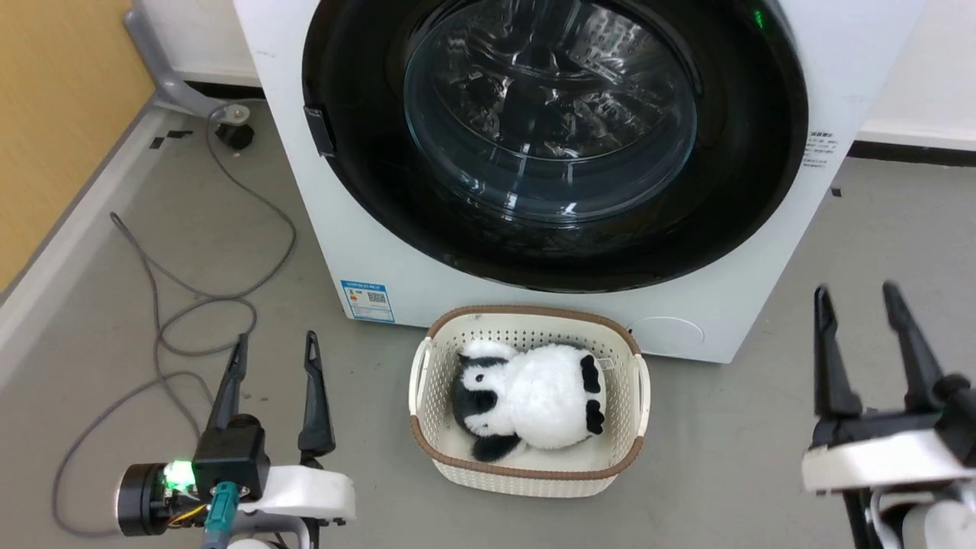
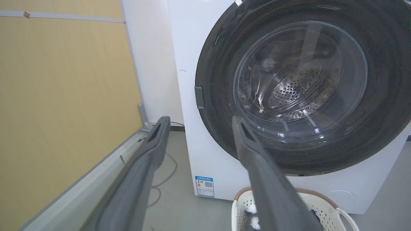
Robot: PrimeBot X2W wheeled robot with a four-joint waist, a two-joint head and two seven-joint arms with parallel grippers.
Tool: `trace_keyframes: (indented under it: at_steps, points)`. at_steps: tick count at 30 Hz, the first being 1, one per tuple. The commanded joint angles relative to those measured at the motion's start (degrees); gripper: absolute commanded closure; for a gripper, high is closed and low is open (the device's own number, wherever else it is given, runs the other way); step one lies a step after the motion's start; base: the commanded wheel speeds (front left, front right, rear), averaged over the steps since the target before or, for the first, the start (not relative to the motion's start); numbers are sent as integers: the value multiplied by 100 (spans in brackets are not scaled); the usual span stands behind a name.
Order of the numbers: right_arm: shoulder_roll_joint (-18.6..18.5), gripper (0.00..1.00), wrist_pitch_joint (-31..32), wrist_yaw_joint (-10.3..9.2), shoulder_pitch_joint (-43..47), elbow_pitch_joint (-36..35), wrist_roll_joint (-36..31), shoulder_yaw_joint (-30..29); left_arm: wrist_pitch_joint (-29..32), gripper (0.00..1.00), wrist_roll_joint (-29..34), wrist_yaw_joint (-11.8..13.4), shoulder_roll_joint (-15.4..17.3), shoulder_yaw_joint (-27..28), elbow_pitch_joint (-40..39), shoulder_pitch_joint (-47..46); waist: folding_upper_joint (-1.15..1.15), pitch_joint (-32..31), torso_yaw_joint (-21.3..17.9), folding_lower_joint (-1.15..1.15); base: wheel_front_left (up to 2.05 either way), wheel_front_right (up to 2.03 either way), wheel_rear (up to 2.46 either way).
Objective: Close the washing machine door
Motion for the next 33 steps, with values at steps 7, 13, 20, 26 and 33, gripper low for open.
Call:
trace_keyframes:
  at_steps: [7, 13, 20, 26, 33]
  points:
    - [30, 0, -18, -4, 538, -98, 267, 196, -25, 0, 21, -26, 33, -78, -12, 151, 0, -50, -51, 1, 0, 0, 0]
    - [3, 100, 3, 1, 590, -122, 289, 288, 4, 100, -1, -33, 11, -95, 7, 102, 0, -60, -80, 1, 0, 0, 0]
    - [4, 100, 69, 1, 595, -125, 260, 303, 71, 100, 2, -66, 1, -81, -8, 112, 0, -71, -89, 1, 0, 0, 0]
    - [6, 100, 140, 1, 603, -131, 226, 324, 141, 100, 5, -105, -2, -61, -25, 124, 0, -82, -99, 1, 0, 0, 0]
    - [7, 100, 222, 0, 613, -138, 186, 349, 223, 100, 8, -150, -6, -39, -45, 138, 0, -95, -110, 1, 0, 0, 0]
